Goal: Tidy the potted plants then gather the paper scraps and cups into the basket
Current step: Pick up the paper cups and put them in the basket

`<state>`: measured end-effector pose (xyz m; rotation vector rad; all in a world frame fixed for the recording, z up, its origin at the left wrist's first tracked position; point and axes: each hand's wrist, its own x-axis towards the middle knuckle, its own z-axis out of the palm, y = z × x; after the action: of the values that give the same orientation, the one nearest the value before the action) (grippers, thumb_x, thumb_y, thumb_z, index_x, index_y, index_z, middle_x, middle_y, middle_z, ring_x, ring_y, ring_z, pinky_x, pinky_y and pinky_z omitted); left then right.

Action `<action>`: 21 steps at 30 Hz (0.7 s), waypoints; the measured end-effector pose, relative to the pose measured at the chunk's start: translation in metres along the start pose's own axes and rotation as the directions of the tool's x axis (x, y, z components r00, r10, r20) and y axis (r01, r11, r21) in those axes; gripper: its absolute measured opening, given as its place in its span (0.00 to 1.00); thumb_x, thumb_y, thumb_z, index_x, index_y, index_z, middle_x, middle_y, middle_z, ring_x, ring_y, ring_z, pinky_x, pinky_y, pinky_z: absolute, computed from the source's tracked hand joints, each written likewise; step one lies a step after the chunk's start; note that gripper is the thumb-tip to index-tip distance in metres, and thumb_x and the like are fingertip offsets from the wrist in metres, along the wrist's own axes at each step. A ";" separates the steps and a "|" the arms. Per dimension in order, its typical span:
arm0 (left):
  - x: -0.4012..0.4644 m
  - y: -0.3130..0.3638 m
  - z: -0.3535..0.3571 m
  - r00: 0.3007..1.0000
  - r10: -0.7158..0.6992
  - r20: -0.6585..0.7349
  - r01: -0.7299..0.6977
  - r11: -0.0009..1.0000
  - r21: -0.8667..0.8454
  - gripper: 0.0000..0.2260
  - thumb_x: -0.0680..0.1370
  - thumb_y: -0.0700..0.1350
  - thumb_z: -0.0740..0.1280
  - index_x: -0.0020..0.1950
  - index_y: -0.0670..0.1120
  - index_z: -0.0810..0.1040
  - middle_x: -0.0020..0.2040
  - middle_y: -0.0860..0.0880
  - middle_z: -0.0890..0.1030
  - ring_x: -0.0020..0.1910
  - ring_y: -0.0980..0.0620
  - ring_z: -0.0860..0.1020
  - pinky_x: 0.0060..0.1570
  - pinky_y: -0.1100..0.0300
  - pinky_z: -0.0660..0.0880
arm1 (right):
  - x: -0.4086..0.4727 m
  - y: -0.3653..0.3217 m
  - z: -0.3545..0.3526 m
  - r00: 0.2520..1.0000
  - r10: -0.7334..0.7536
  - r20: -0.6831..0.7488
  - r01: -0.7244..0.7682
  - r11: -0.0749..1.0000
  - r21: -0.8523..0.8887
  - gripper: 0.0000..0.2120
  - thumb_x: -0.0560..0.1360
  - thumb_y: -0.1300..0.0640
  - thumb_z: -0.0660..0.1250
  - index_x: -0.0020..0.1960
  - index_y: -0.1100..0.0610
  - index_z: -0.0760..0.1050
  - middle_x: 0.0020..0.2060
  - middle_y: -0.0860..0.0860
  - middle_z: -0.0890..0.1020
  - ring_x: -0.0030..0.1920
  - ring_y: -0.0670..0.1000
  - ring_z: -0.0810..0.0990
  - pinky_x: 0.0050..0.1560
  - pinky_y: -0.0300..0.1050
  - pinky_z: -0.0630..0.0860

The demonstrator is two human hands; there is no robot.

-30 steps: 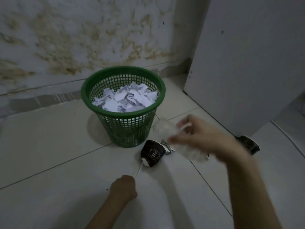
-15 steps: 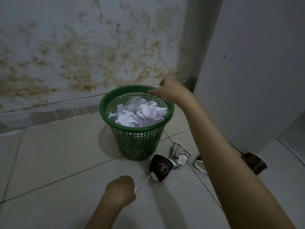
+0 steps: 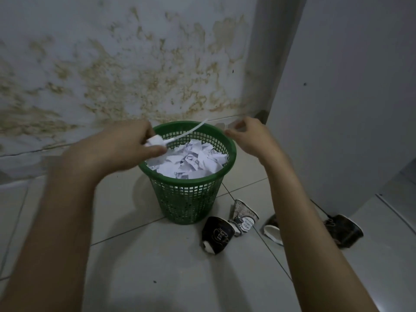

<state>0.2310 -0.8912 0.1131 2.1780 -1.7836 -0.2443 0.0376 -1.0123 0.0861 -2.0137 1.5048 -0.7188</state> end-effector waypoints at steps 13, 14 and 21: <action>-0.008 0.056 0.098 0.975 0.220 -0.038 -0.223 0.960 -0.167 0.10 0.75 0.56 0.64 0.50 0.52 0.71 0.47 0.53 0.77 0.43 0.54 0.75 0.42 0.59 0.72 | -0.014 0.044 0.002 0.990 0.135 -0.033 -0.135 0.991 -0.002 0.21 0.75 0.47 0.64 0.63 0.59 0.70 0.62 0.56 0.75 0.60 0.56 0.74 0.49 0.44 0.66; -0.014 0.061 0.108 0.966 0.236 0.103 -0.215 0.960 -0.177 0.10 0.75 0.57 0.64 0.48 0.52 0.70 0.45 0.53 0.77 0.42 0.54 0.75 0.40 0.59 0.71 | -0.016 0.052 0.002 0.985 0.167 -0.041 -0.167 0.986 0.009 0.20 0.75 0.48 0.64 0.61 0.60 0.71 0.61 0.57 0.76 0.60 0.56 0.74 0.49 0.44 0.66; 0.002 0.068 0.235 0.823 -0.112 0.557 0.045 0.990 0.133 0.35 0.75 0.58 0.64 0.72 0.37 0.58 0.70 0.40 0.67 0.68 0.44 0.68 0.62 0.55 0.68 | -0.012 0.125 0.055 0.858 0.462 0.225 -0.427 0.884 -0.191 0.19 0.78 0.53 0.61 0.63 0.65 0.69 0.60 0.61 0.75 0.59 0.59 0.74 0.53 0.48 0.72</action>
<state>0.0921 -0.9366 -0.0827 2.4359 -2.0344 -0.9160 -0.0141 -1.0264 -0.0402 -1.6672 1.7978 -0.1529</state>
